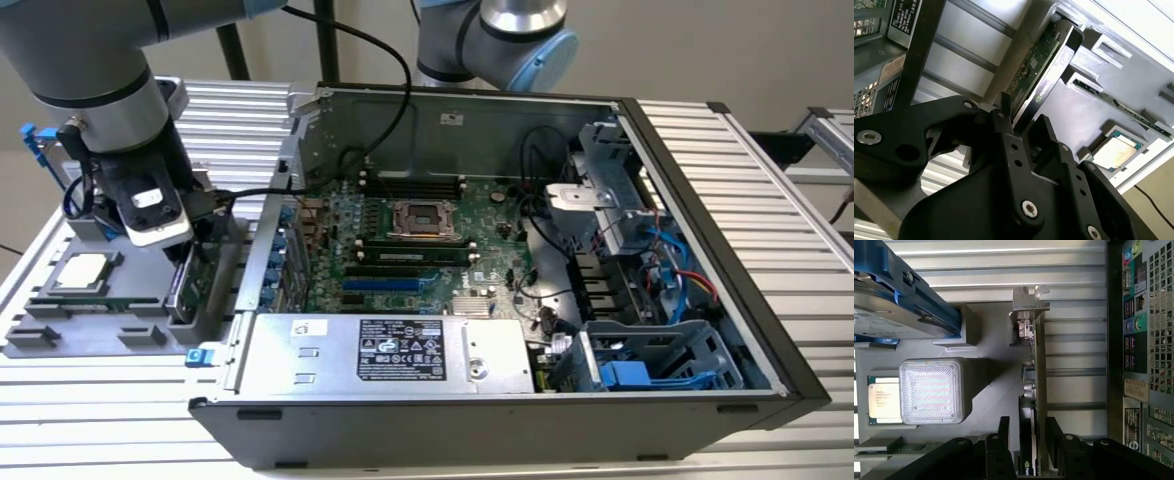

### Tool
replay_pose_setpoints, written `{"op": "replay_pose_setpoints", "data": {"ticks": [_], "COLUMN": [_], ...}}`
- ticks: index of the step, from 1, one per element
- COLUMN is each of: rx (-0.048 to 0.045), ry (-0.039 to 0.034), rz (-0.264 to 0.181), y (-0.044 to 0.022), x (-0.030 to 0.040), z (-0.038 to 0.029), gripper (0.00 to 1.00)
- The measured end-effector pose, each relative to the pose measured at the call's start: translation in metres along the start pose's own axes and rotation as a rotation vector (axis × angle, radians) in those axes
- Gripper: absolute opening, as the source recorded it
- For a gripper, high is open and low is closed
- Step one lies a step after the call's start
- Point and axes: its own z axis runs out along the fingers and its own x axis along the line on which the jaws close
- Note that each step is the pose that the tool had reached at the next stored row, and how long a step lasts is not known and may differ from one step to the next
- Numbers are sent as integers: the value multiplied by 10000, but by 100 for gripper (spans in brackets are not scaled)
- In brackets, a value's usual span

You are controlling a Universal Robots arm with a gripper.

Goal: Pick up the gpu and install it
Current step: 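Pick up the gpu and move the gpu toward the slot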

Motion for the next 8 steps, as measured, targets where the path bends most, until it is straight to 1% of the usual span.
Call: {"op": "replay_pose_setpoints", "data": {"ticks": [8], "rx": [0], "ry": [1], "rz": [-3], "y": [0], "x": [0], "z": [0], "gripper": [100]}}
